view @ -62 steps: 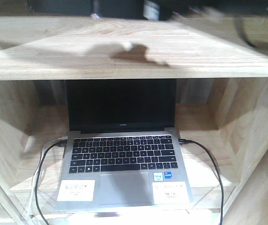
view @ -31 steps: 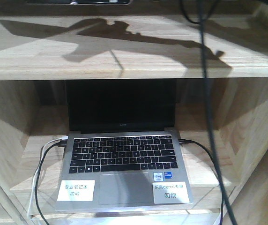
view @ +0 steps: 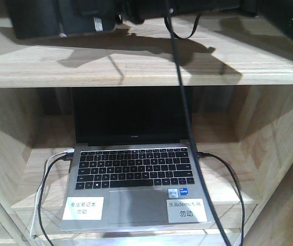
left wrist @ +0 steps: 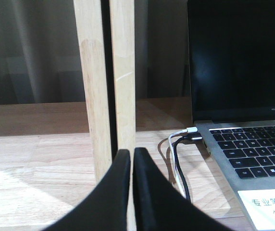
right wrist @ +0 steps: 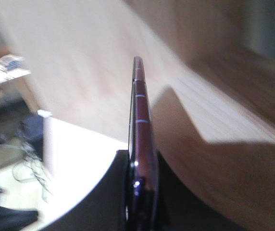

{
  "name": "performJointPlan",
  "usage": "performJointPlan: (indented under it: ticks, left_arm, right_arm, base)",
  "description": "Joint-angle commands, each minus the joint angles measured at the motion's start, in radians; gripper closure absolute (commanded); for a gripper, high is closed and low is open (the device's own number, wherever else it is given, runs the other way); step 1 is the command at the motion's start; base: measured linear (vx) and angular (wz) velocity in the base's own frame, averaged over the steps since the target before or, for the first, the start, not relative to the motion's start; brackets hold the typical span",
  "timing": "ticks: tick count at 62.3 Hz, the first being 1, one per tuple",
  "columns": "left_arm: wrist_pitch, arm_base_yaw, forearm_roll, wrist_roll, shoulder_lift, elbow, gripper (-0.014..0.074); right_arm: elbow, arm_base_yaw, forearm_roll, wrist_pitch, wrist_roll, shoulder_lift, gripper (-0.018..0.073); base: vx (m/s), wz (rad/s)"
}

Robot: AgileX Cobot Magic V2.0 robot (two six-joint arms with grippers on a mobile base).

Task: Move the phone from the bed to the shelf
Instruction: 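Raise the right gripper and lower the phone onto the upper shelf, then open the right gripper and withdraw it from the phone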

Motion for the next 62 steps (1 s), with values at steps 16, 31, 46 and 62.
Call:
performJointPlan:
  ticks: [16,31,46,62]
  left_arm:
    - [-0.074,-0.004,-0.009,-0.004,-0.006,0.002,0.0596]
    - [-0.074,-0.004,-0.009,-0.004,-0.006,0.002,0.0596]
    - [-0.074,-0.004,-0.009,-0.004,-0.006,0.002,0.0596]
    - [-0.074,-0.004,-0.009,-0.004,-0.006,0.002,0.0596]
  right_arm:
    - [-0.036,-0.006,0.045,-0.056,-0.002,-0.037,0.0559]
    - [-0.036,-0.008,0.045,-0.087,-0.002,-0.037,0.0524]
    - [-0.036,-0.008,0.044,-0.094,-0.002,-0.037,0.0374]
    - [-0.036,-0.008,-0.008,-0.129,0.054,-0.037,0.0079]
  base:
    - [0.00,0.00]
    - [0.00,0.00]
    - [0.00,0.00]
    - [0.00,0.00]
